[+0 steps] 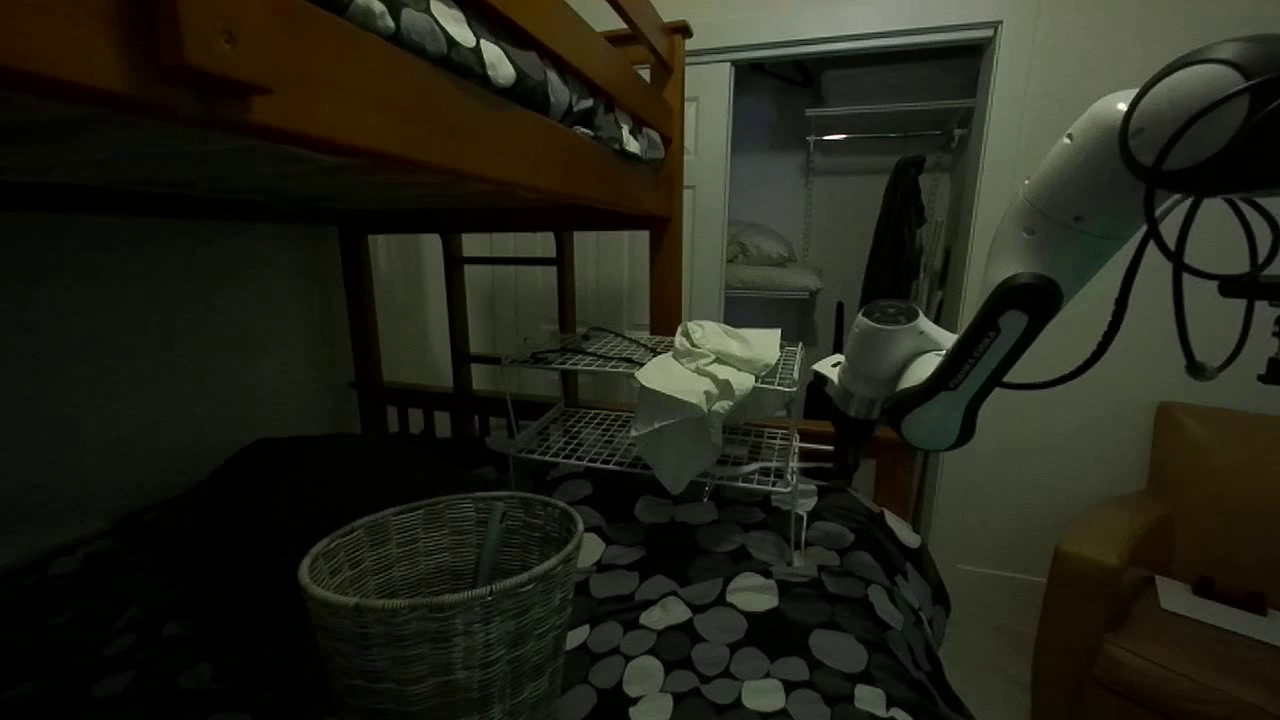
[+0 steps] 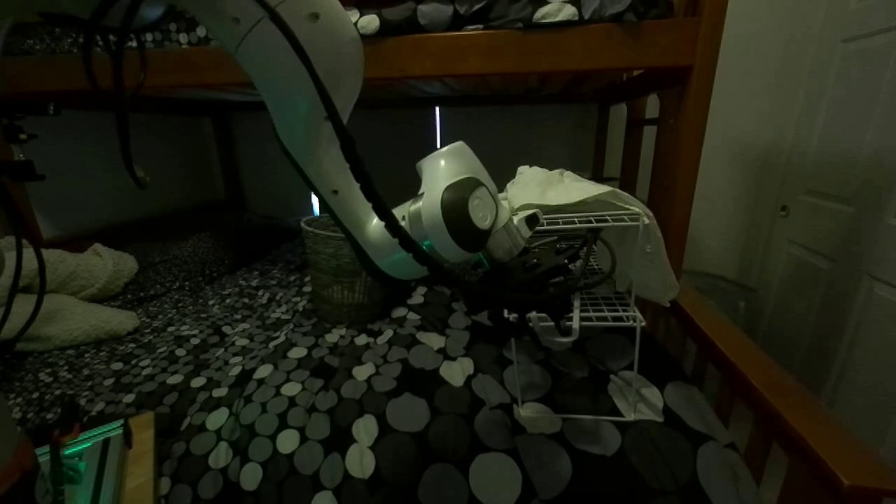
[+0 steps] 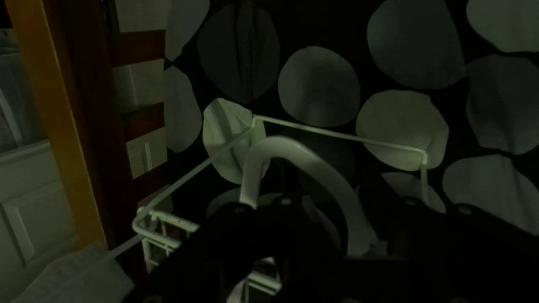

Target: Take the hanger from the second shelf to the top shelf

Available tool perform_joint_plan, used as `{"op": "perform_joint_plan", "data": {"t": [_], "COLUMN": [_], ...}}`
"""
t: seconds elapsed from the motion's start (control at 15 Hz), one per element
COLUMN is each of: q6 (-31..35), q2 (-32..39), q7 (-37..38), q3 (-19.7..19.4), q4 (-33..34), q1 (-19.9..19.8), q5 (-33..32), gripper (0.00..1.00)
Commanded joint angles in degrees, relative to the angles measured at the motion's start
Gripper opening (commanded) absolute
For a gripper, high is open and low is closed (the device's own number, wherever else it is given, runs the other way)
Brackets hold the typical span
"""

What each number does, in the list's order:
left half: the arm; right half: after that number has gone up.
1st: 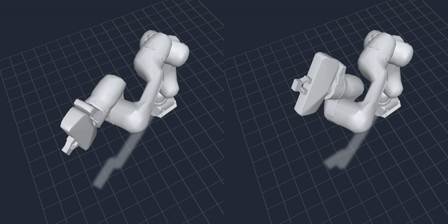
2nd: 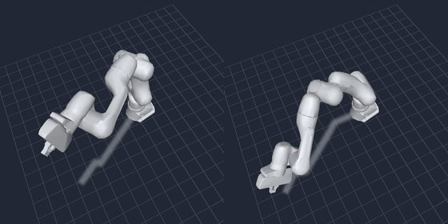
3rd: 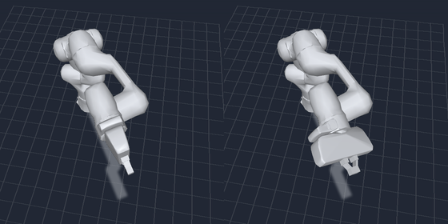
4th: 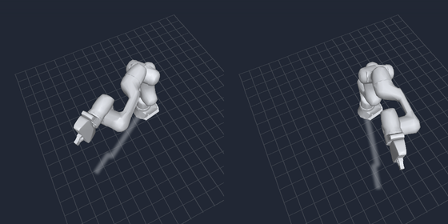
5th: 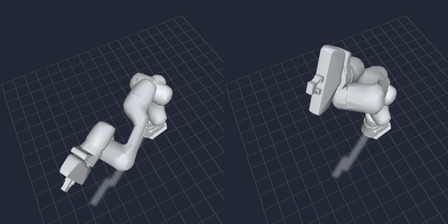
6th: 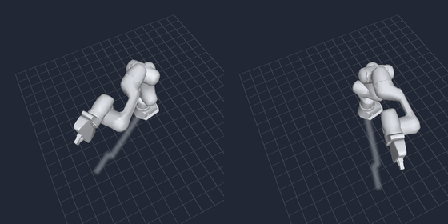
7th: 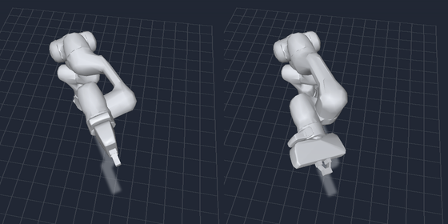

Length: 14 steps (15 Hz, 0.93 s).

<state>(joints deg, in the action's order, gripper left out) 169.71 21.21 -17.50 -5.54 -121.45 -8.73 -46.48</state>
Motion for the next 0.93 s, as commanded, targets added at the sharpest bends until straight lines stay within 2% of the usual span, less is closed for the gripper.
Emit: {"op": "perform_joint_plan", "data": {"t": [0.0,0.07,0.13,0.4,0.53,0.6,0.67,0.8,0.87], "q6": [-0.5,-0.5,-0.4,1.0,2.0,2.5,2.4,2.3,1.5], "q2": [3.9,4.2,4.2,0.0,-3.4,-5.3,-7.2,-10.5,-12.4], "q7": [-2.4,-2.7,-2.7,-2.6,-4.4,-7.9,-10.6,-11.5,-7.3], "q3": [0.7,0.7,0.5,-0.2,0.8,3.7,3.9,-0.2,-3.1], "q4": [2.4,2.7,2.9,0.4,-2.8,-5.0,-7.2,-10.1,-10.6], "q1": [0.1,0.3,0.5,-0.1,-2.3,-5.6,-6.8,-6.3,-6.2], "q5": [3.4,3.6,3.5,3.5,5.2,6.3,6.3,4.9,-0.8], "gripper": [0.21,0.06,0.01,0.01,0.01,0.01,0.01,0.01,0.01]}}
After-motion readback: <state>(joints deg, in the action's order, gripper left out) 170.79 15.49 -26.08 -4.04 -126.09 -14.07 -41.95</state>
